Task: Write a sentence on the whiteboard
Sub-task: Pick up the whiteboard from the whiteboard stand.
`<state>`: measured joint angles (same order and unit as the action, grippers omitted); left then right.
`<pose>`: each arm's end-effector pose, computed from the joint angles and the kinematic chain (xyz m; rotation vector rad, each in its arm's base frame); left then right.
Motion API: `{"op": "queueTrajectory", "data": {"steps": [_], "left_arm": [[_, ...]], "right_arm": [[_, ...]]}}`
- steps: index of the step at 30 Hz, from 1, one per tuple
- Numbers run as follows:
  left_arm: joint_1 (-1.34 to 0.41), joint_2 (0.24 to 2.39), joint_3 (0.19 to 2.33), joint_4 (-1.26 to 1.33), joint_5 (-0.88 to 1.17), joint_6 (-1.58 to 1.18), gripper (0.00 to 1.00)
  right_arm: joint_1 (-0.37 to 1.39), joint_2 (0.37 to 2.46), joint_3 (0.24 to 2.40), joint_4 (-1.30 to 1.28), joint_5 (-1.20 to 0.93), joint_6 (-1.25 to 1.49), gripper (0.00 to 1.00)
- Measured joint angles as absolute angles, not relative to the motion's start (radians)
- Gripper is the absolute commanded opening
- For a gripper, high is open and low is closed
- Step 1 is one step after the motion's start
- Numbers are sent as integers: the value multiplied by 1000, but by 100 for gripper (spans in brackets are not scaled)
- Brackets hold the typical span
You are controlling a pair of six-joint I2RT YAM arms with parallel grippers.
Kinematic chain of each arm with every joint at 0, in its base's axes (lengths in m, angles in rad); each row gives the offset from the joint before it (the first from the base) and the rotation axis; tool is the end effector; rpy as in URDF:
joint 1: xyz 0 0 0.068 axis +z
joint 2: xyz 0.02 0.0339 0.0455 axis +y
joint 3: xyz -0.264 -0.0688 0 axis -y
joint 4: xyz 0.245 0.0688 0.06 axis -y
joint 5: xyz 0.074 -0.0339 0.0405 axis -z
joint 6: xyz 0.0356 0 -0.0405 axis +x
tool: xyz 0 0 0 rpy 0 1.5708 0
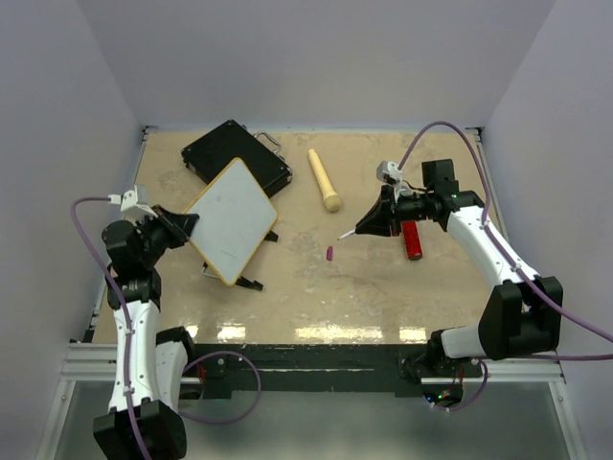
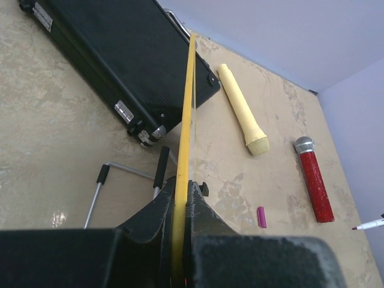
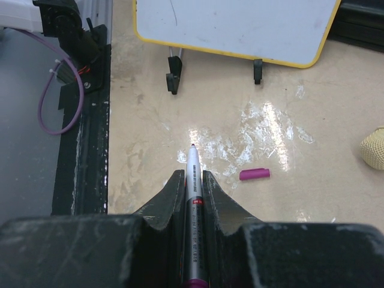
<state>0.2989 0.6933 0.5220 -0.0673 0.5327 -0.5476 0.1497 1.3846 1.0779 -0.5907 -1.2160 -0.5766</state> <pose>0.1681 0.0329 0.2748 -0.3838 1.7832 -0.6567 0.2686 0.0743 0.2887 -1.1536 1.6787 1.1993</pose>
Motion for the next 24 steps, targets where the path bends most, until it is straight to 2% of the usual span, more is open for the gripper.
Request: {"op": "queueTrajectory", "data": {"steps": [14,24], "left_arm": [[296,828,562,113,691,-514,0],[208,878,636,216,735,-516,0]], "right_arm": [[150,1387,1078,-624,-1195,-620,0],[150,1387,1079,-651,-1195,-657,0]]}}
